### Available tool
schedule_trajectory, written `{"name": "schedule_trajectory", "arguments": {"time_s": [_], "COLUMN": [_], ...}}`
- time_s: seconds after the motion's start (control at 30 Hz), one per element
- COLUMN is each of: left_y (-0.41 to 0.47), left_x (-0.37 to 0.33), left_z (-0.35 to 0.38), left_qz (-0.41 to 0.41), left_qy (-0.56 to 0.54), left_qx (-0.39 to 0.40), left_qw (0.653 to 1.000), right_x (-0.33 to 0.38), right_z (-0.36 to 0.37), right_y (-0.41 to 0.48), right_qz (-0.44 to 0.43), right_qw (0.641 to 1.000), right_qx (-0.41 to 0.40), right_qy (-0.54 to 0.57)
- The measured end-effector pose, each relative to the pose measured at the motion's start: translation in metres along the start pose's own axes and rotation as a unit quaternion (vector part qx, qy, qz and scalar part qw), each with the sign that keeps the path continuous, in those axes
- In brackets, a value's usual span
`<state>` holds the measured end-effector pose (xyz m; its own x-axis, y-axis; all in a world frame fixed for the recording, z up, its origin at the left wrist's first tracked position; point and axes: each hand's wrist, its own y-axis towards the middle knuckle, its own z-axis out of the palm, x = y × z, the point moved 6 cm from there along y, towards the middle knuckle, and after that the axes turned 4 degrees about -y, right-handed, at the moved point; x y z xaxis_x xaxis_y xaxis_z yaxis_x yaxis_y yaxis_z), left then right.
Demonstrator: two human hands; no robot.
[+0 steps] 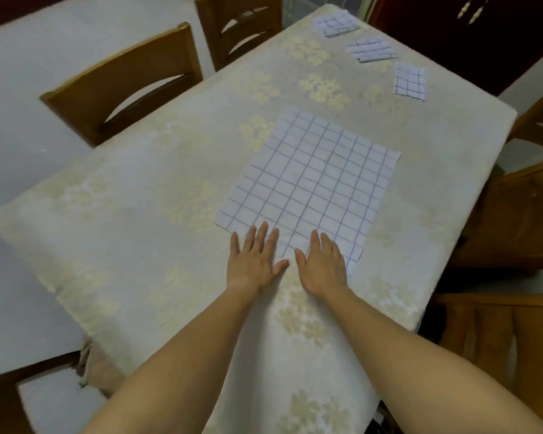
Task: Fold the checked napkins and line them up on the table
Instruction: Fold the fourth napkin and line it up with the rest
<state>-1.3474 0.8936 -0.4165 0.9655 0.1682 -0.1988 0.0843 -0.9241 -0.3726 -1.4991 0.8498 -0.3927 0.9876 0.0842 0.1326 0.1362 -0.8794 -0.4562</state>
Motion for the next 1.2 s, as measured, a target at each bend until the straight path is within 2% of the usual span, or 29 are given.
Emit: {"name": "schedule_trajectory", "arguments": {"time_s": [0.1, 0.2, 0.3, 0.37, 0.47, 0.57, 0.6, 0.73, 0.8, 0.87, 0.93, 1.07, 1.13, 1.2], "left_y": [-0.036, -0.075, -0.109, -0.127, -0.146, -0.140, -0.134, -0.097, -0.077, -0.061, -0.052, -0.045, -0.047, -0.050], "left_x": [0.039, 0.051, 0.037, 0.025, 0.027, 0.055, 0.062, 0.067, 0.065, 0.062, 0.053, 0.032, 0.031, 0.040], "left_z": [0.002, 0.008, 0.012, 0.014, 0.011, -0.004, -0.010, -0.020, -0.018, -0.011, 0.001, 0.026, 0.031, 0.030], "left_qz": [-0.058, -0.082, -0.057, 0.003, 0.076, 0.045, 0.033, 0.029, 0.031, 0.039, 0.052, 0.055, 0.056, 0.054], "left_qy": [-0.021, -0.031, -0.077, -0.101, -0.165, -0.204, -0.209, -0.171, -0.130, -0.080, -0.038, -0.013, -0.008, -0.010], "left_qx": [0.013, 0.018, 0.015, 0.019, -0.019, -0.136, -0.153, -0.099, -0.060, -0.015, 0.017, 0.015, -0.006, -0.024], "left_qw": [0.998, 0.996, 0.995, 0.995, 0.983, 0.969, 0.965, 0.980, 0.989, 0.996, 0.998, 0.998, 0.998, 0.998], "right_x": [0.049, 0.090, 0.115, 0.117, 0.093, 0.060, 0.050, 0.007, -0.020, -0.042, -0.036, 0.024, 0.034, 0.020], "right_z": [0.005, 0.023, 0.041, 0.049, 0.052, 0.046, 0.043, 0.028, 0.018, 0.009, 0.004, 0.024, 0.052, 0.067], "right_y": [-0.008, -0.011, -0.019, -0.024, -0.027, -0.026, -0.025, -0.022, -0.021, -0.022, -0.026, -0.035, -0.042, -0.047], "right_qz": [-0.010, 0.018, 0.042, 0.019, -0.043, -0.101, -0.118, -0.178, -0.176, -0.152, -0.152, -0.180, -0.170, -0.164], "right_qw": [1.000, 0.996, 0.992, 0.995, 0.999, 0.992, 0.988, 0.962, 0.948, 0.950, 0.966, 0.983, 0.985, 0.980], "right_qx": [0.001, 0.017, 0.012, 0.000, 0.001, 0.036, 0.051, 0.105, 0.124, 0.138, 0.116, -0.016, -0.030, -0.079], "right_qy": [0.027, 0.083, 0.117, 0.100, 0.019, -0.061, -0.080, -0.179, -0.233, -0.235, -0.173, -0.039, -0.031, -0.082]}}
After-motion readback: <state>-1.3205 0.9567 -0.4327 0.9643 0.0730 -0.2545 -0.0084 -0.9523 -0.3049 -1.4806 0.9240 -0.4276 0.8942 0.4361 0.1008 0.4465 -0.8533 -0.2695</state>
